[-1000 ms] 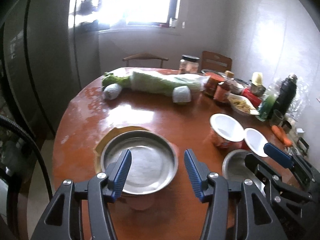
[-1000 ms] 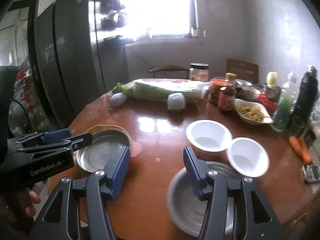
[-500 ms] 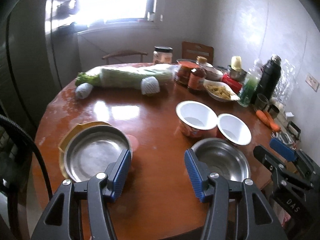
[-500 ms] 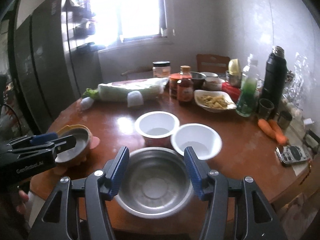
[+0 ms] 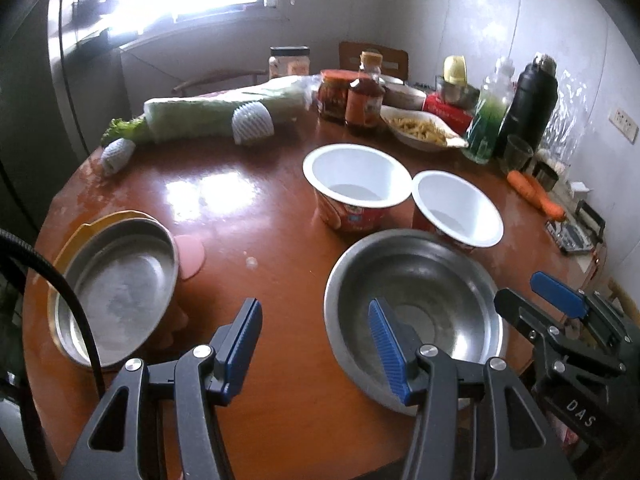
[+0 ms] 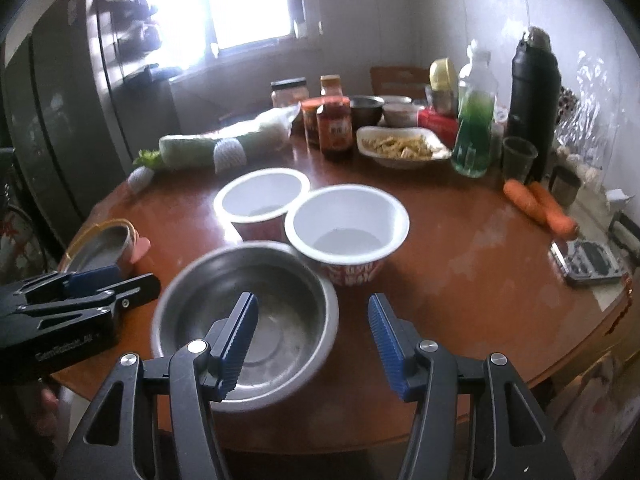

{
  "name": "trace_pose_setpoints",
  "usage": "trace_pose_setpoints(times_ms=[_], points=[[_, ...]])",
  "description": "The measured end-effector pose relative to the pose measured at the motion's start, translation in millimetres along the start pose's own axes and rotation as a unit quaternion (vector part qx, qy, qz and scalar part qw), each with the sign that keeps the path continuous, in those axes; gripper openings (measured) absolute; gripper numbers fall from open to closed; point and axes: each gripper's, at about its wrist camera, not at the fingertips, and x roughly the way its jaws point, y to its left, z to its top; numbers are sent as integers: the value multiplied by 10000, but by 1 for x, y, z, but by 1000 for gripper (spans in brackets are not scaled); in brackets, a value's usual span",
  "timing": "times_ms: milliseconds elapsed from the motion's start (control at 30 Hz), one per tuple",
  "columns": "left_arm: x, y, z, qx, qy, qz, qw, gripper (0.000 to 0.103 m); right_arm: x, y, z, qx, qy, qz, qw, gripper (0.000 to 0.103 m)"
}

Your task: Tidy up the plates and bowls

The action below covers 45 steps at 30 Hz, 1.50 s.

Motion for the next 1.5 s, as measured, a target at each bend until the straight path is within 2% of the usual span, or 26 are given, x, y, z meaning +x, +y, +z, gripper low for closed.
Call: trace_pose_setpoints(times_ms=[300,367,533,700,1233,1500], points=[[31,-6,-4,-31,315,-126,9994,55,27,-8,-10,18,198,119,9997,59],[35,-8,-5,15,331,-161,9993,54,31,-8,-11,-8,212,100,9997,48],[40,-12,-8,99,374,-267,9989,45,38,-4,-14,-121,263,182,9994,34],[40,-11,-11,150,425,-376,9983,42,40,3,-16,-232,301,161,9991,33],[22,22,-29,67,383,-76,9992,42,33,46,-23,-702,425,384,9959,33],[21,27,-30,7,334,-85,9994,42,36,54,-25,-753,454,390,9954,34]])
